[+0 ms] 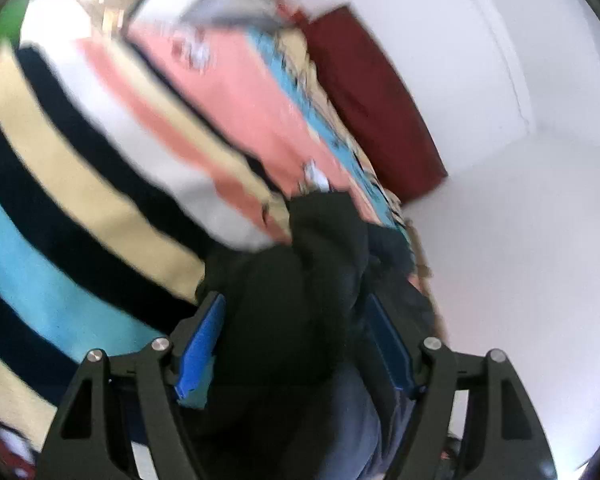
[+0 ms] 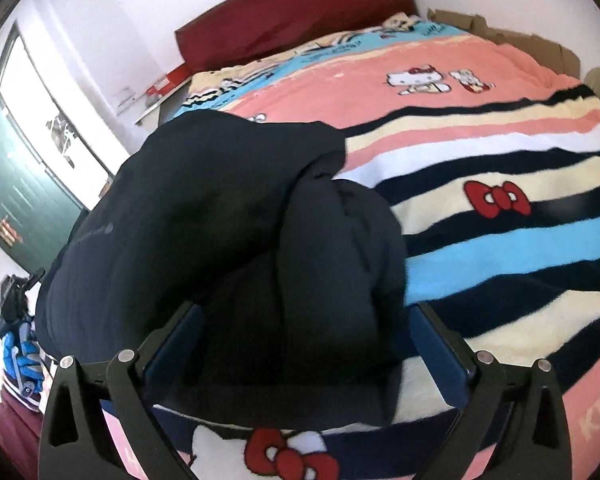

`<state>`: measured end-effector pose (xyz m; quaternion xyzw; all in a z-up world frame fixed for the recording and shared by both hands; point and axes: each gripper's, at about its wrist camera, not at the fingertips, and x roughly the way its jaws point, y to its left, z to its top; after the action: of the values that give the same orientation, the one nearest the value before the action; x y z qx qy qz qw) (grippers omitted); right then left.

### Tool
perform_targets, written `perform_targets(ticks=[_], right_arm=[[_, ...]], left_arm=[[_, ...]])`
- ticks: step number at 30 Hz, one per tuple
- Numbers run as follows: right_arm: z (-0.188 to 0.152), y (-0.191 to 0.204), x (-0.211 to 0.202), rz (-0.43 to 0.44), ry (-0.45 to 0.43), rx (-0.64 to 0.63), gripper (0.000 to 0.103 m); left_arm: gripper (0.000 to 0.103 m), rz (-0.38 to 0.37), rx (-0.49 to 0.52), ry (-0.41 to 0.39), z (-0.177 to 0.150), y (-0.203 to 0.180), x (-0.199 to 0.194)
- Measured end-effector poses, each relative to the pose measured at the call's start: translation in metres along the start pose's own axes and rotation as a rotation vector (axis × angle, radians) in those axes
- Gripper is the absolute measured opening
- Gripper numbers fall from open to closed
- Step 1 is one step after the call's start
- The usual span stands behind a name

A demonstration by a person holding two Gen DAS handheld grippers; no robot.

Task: Fold large clothes
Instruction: 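Lower the rolled jacket bundle onto the blanket and open both grippers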

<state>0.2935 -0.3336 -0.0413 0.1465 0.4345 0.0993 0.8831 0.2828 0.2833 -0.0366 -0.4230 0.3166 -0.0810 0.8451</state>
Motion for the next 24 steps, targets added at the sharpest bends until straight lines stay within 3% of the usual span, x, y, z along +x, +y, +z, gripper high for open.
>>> perform_targets(ticks=[3, 8, 18, 24], right_arm=[[-0.008, 0.011, -0.002, 0.005, -0.017, -0.008, 0.101], [-0.017, 0.02, -0.01, -0.007, -0.041, -0.03, 0.101], [-0.055, 0.022, -0.022, -0.068, -0.058, -0.054, 0.102], [-0.084, 0.019, -0.026, -0.108, -0.072, -0.089, 0.102]], left_arm=[[0.071, 0.004, 0.013, -0.081, 0.006, -0.007, -0.025], [0.071, 0.07, 0.096, -0.094, -0.001, -0.027, -0.053], [0.071, 0.257, 0.243, -0.055, -0.106, -0.044, -0.036], [0.071, 0.333, 0.326, -0.078, -0.147, -0.061, -0.026]])
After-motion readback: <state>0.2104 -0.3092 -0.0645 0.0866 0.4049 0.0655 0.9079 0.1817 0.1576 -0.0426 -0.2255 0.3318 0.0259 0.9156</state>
